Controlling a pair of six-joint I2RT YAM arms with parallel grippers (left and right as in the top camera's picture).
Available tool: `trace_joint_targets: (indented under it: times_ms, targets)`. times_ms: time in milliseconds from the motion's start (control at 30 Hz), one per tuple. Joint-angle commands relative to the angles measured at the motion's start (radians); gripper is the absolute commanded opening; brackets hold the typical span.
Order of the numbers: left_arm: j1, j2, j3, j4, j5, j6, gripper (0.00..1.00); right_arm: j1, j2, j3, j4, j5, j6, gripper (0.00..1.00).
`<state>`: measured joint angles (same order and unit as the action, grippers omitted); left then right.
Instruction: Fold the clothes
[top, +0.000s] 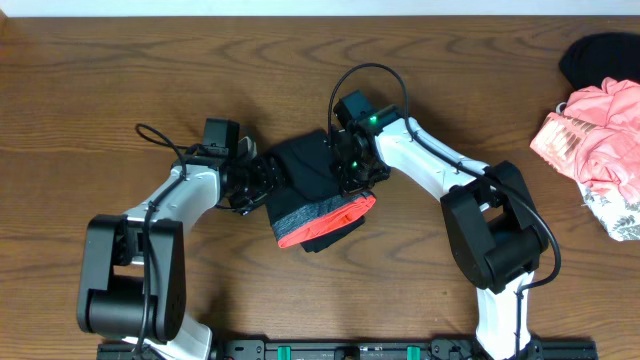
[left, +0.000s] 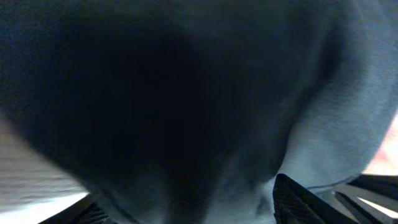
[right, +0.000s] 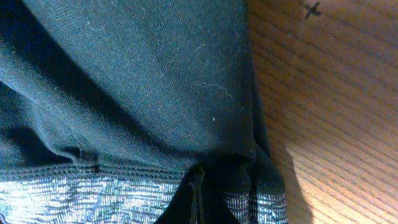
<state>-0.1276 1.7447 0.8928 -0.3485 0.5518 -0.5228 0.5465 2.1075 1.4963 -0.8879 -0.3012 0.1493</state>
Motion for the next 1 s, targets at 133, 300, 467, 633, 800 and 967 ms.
trace_joint_targets:
  times_ms: [133,300,467,633,800,967]
  targets:
    - [-0.115,0.045,-0.014,0.080,0.048,-0.033,0.72,-0.008,0.038,-0.012,0.017,0.012,0.031,0.01]
    - [-0.173,0.045,-0.014,0.159,0.047,-0.060,0.69,-0.007,0.038,-0.012,0.016,0.013,0.030,0.01]
    - [-0.161,0.045,-0.014,0.174,0.047,-0.065,0.27,-0.002,0.038,-0.012,0.016,0.013,0.031,0.01]
    - [-0.138,0.040,-0.014,0.169,0.047,-0.058,0.06,-0.008,0.038,-0.012,0.016,0.014,0.034,0.01]
    - [-0.100,0.006,-0.014,0.139,0.000,-0.011,0.06,-0.026,0.030,-0.007,0.010,0.013,0.009,0.01]
    - [-0.036,-0.070,0.004,0.054,-0.208,0.104,0.06,-0.053,-0.052,0.052,-0.063,0.023,-0.039,0.01]
